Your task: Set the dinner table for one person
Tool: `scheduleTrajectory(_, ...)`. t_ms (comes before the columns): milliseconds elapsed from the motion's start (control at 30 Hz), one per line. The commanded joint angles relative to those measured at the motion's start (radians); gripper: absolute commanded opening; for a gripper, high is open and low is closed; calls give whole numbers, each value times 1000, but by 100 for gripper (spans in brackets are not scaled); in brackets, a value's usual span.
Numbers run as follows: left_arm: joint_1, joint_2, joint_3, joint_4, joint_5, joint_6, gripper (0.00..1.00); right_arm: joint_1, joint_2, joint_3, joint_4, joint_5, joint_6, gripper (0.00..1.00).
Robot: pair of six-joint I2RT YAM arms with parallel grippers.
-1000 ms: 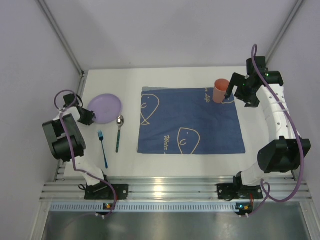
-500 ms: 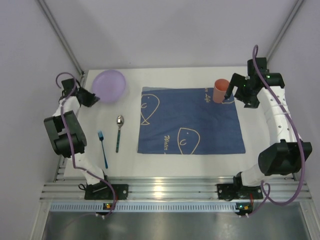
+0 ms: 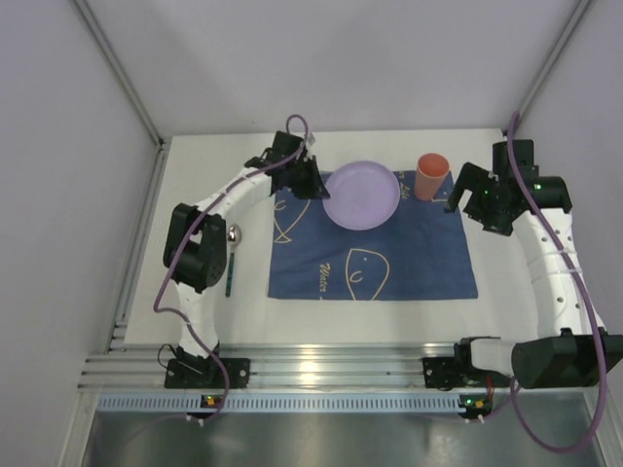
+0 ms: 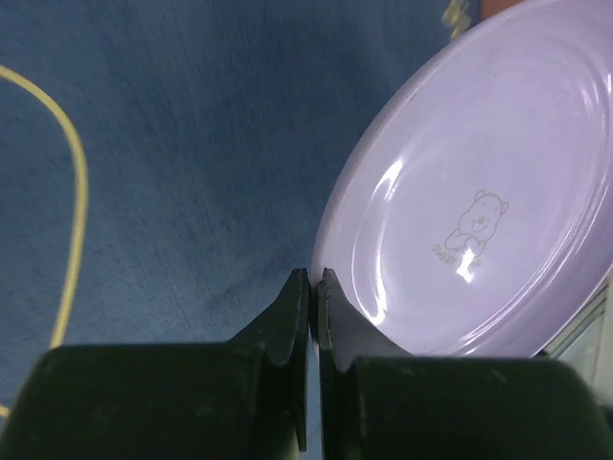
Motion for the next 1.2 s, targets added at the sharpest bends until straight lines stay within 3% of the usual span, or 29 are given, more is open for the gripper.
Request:
scheduleTrajectory(0,-40,43,39,-118,-7,66,0,1,-62,-23,-10,34,3,100)
scheduleTrajectory(200,-163,68,-20,-126,-154,45,0,2,-109,-74,-24,31,-17,100)
scheduleTrajectory(300,-186,71,-30,-119,-162,25,32,2,-121,-83,-22,27,-27,100)
scheduleTrajectory(367,-192,63,-31,-111,-159,15,68,1,-124,-89,-25,20,-35,100)
scheduleTrajectory(400,-194,44,-34,-115,-173,9,78,1,-125,-91,-27,16,-35,100)
scheduleTrajectory(500,-183,-15,-42,-175,-303,6,88,4,-132,-94,-28,-4,-35,100)
scheduleTrajectory(600,-111,-117,-92,-253,-413,12,89,18,-142,-95,-28,-13,-33,100)
scheduleTrajectory(700,7,-219,-178,-360,-513,21,84,30,-147,-108,-21,-30,-32,100)
scheduleTrajectory(833,166,-302,-335,-372,-521,92,82,39,-150,-134,-2,-52,-29,100)
scheduleTrajectory(1000,202,-283,-419,-425,-595,179,81,50,-130,-135,4,-50,-29,100)
scheduleTrajectory(1167,216,-260,-476,-378,-560,199,78,65,-112,-140,2,-50,-33,100)
